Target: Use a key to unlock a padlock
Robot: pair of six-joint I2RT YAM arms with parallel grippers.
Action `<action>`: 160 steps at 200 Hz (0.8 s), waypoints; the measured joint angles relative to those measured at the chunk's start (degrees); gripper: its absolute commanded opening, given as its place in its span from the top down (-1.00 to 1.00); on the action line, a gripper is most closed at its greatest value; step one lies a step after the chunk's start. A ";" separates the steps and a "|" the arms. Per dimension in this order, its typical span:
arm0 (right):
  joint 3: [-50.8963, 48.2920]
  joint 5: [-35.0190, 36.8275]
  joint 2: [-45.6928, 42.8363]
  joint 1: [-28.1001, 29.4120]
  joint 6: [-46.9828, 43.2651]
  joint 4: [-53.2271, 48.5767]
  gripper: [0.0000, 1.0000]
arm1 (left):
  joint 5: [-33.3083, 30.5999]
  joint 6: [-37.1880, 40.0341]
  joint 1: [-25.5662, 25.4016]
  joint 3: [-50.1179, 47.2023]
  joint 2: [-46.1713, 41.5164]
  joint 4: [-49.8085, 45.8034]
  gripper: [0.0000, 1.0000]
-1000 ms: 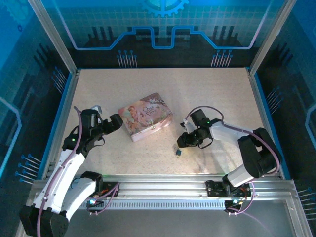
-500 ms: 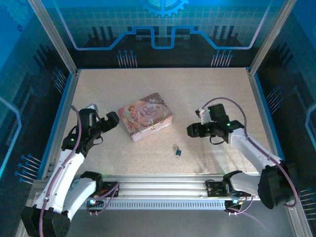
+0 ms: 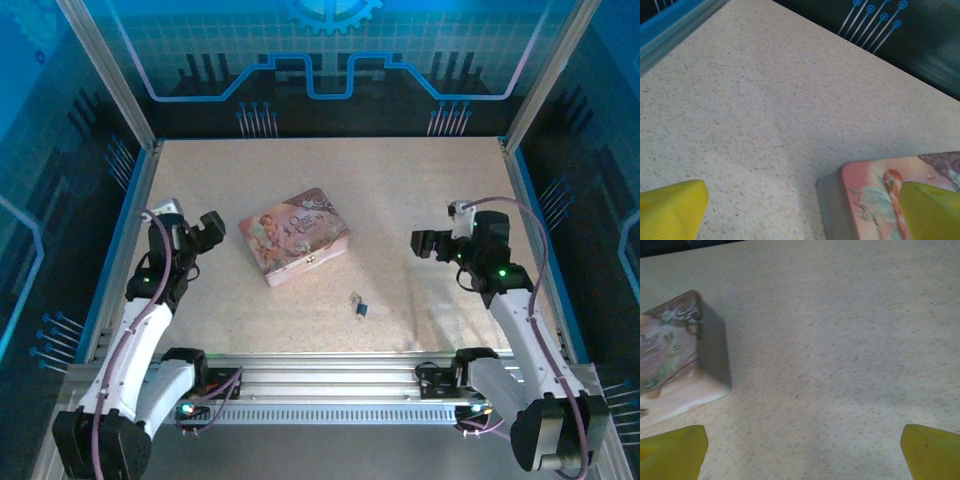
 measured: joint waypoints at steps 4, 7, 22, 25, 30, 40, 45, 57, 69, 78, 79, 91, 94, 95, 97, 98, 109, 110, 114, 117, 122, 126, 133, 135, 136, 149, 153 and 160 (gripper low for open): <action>-0.52 0.57 -0.11 -0.28 0.02 0.74 -1.00 | -0.39 0.50 0.17 -0.50 0.35 0.79 -0.98; -0.90 0.98 -0.15 -0.42 -0.02 1.40 -0.99 | -0.57 0.74 0.28 -0.81 0.52 1.29 -0.98; -3.50 2.95 -0.20 -0.94 -0.48 5.55 -0.99 | -1.49 2.23 0.66 -2.36 1.97 3.63 -0.98; -4.15 3.30 -0.20 -0.98 -0.59 6.58 -1.00 | -1.66 2.56 0.70 -2.67 2.32 4.17 -0.98; -5.11 4.07 -0.17 -0.98 -0.79 8.00 -1.00 | -1.90 3.10 0.74 -3.17 2.93 5.05 -0.98; -7.43 5.29 0.04 -0.98 -1.40 11.43 -0.99 | -2.36 4.15 0.79 -4.22 3.93 6.80 -0.98; -8.63 5.90 0.33 -0.98 -1.97 13.16 -1.00 | -2.43 4.81 0.79 -4.81 4.46 7.76 -0.98; -10.82 7.04 1.51 -0.98 -3.04 16.83 -0.99 | -2.64 5.95 0.79 -6.25 5.60 9.88 -0.98; -12.20 7.91 3.58 -0.98 -3.91 19.82 -0.99 | -2.84 6.97 0.79 -7.61 6.64 11.98 -0.98; -12.63 8.66 5.57 -0.98 -4.52 21.84 -0.99 | -2.97 7.65 0.79 -8.59 7.54 13.62 -0.98; -12.66 8.70 5.73 -0.98 -4.57 21.97 -0.99 | -2.97 7.78 0.79 -8.74 7.69 13.86 -0.98; -12.76 9.01 8.37 -0.98 -5.18 25.07 -0.99 | -2.95 8.59 0.81 -9.81 9.03 15.91 -0.98; -12.79 9.05 8.83 -0.98 -5.33 25.70 -0.99 | -2.95 8.74 0.81 -10.05 9.38 16.41 -0.98; -12.79 9.05 9.14 -0.98 -5.38 26.12 -0.99 | -2.95 8.81 0.83 -10.10 9.46 16.52 -0.98; -12.79 9.07 9.46 -0.98 -5.42 26.51 -0.99 | -2.95 9.07 0.85 -10.23 9.77 16.87 -0.98; -12.81 9.07 9.81 -0.98 -5.51 26.97 -0.99 | -2.95 9.11 0.85 -10.27 9.86 17.00 -0.98; -12.85 9.05 11.98 -0.98 -5.81 30.03 -0.99 | -2.91 9.88 0.90 -10.84 11.04 18.69 -0.98; -12.87 9.05 12.35 -0.98 -5.84 30.47 -0.99 | -2.89 9.97 0.92 -10.91 11.23 18.93 -0.98; -12.90 8.98 13.16 -0.98 -5.92 31.58 -0.99 | -2.89 10.12 0.92 -11.04 11.58 19.52 -0.98; -12.92 8.96 13.86 -0.98 -5.99 32.44 -0.99 | -2.86 10.36 0.94 -11.15 11.91 20.00 -0.98; -12.98 8.85 14.95 -0.98 -6.05 33.88 -1.00 | -2.73 10.80 0.98 -11.34 12.44 20.96 -0.98; -13.07 8.74 15.87 -0.98 -6.05 35.06 -0.99 | -2.71 11.13 1.03 -11.43 12.85 21.51 -0.98; -13.18 8.57 17.35 -0.98 -6.19 36.83 -0.99 | -2.60 11.50 1.11 -11.74 13.57 22.88 -0.98; -13.20 8.52 17.84 -0.98 -6.21 37.46 -0.99 | -2.49 11.56 1.14 -11.80 13.77 23.30 -0.98; -13.22 8.52 18.01 -0.98 -6.21 37.64 -0.99 | -2.47 11.61 1.14 -11.85 13.84 23.41 -0.98; -13.53 8.17 20.94 -0.98 -6.21 41.46 -0.99 | -1.97 12.50 1.22 -12.50 15.04 26.03 -0.98; -13.60 8.02 21.77 -0.98 -6.21 42.25 -0.99 | -1.73 12.61 1.22 -12.72 15.37 26.77 -0.98; -13.62 7.72 23.06 -0.98 -6.23 43.63 -0.99 | -1.33 12.87 1.27 -13.16 16.06 28.26 -0.98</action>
